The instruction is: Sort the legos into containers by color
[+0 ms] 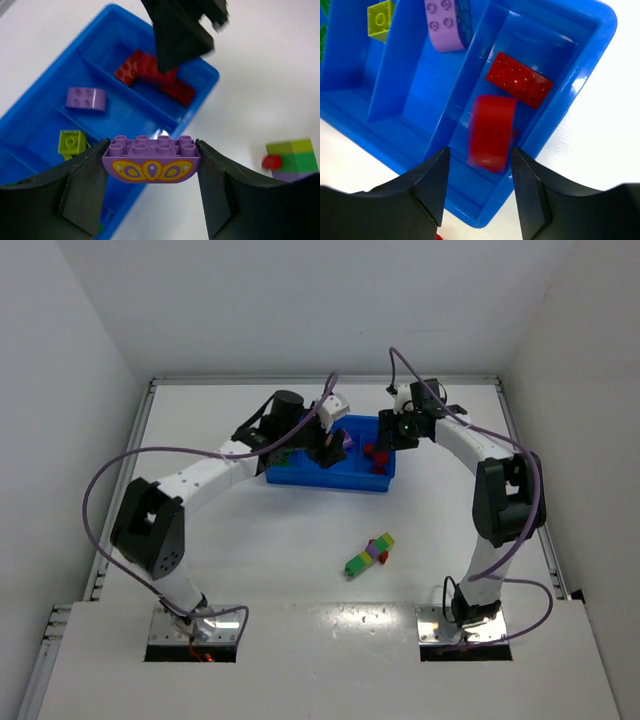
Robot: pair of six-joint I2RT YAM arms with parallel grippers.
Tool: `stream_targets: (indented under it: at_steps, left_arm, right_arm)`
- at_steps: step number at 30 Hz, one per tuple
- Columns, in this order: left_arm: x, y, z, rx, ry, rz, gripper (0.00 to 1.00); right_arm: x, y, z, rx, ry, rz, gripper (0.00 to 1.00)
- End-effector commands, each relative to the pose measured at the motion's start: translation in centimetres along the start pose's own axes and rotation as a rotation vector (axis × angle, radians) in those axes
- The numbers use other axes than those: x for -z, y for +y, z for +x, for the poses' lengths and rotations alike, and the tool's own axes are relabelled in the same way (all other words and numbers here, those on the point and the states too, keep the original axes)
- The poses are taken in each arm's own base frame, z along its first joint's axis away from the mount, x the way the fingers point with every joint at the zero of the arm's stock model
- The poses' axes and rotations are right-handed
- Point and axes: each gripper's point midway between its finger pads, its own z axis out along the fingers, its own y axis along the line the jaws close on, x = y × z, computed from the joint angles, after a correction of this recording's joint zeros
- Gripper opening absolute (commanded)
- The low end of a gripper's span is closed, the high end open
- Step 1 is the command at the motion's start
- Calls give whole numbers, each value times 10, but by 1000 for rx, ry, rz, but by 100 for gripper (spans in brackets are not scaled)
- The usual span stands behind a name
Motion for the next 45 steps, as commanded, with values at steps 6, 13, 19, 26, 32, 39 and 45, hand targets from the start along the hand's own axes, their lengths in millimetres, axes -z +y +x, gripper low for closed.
stream_targets:
  at_steps: [6,13,19,26,32,39,45]
  left_arm:
    - [-60,47,-9,93,-23,-58,25]
    - [-96,71,12,135,11,-84,33]
    - [-105,80,18,149,41,-138,64]
    - [-91,50,-8,148,-9,-45,100]
    - [-62,32,-15,151,-25,-20,100]
    - [13,-54,-22,137,-87,261,100]
    - [47,-130,43,192,99,515,100]
  right_arm:
    - [6,5,-19,34,-57,-6,57]
    - [44,32,-38,51,-122,-92,58]
    - [72,45,-45,107,-150,-111,60]
    - [88,45,-20,181,-115,-140,62]
    - [109,37,-4,195,-129,-121,62]
    - [135,24,7,219,-162,-51,62]
    - [144,21,16,196,-148,-40,62]
